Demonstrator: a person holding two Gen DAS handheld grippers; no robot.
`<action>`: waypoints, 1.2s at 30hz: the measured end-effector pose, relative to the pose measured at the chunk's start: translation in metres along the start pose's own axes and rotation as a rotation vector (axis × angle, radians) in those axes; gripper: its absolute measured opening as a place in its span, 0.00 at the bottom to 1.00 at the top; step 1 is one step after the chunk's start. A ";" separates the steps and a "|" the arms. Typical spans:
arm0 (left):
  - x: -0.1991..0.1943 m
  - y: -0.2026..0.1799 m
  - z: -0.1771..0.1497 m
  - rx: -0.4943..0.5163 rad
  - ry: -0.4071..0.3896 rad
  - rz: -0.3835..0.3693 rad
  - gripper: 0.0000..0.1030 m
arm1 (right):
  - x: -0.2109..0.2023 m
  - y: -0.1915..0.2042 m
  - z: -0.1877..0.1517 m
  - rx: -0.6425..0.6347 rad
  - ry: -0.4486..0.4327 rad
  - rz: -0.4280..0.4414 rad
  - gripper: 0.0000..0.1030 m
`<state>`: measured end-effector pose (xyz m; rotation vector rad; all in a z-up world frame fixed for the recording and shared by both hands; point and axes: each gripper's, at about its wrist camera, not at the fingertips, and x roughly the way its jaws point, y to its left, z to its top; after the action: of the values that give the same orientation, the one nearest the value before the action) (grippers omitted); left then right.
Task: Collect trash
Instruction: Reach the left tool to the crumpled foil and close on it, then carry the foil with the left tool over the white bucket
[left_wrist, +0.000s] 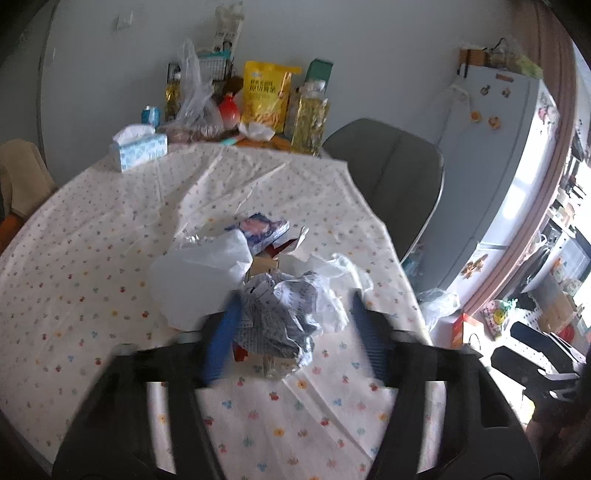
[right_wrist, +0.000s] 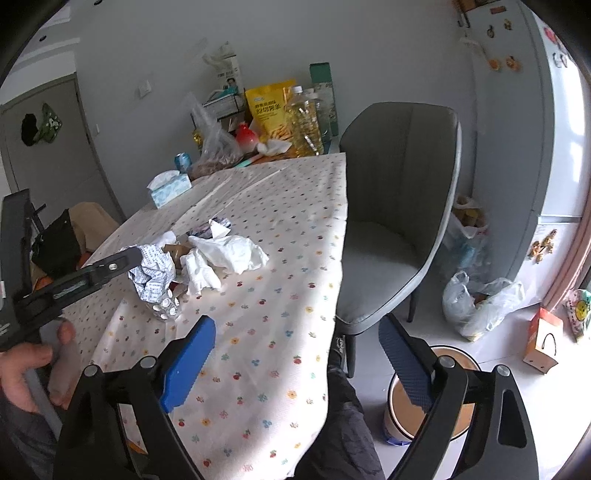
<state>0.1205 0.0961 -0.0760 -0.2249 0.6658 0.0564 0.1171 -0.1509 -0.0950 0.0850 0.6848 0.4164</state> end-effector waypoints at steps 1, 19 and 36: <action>0.005 0.003 0.001 -0.013 0.026 -0.002 0.14 | 0.004 0.001 0.002 0.006 0.010 0.009 0.86; -0.040 0.052 0.030 -0.073 -0.094 0.072 0.13 | 0.100 0.081 0.036 -0.084 0.177 0.206 0.57; -0.035 0.048 0.036 -0.110 -0.104 0.068 0.13 | 0.101 0.109 0.057 -0.141 0.158 0.298 0.04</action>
<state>0.1085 0.1518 -0.0358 -0.3034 0.5672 0.1689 0.1858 -0.0070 -0.0880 0.0201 0.7993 0.7622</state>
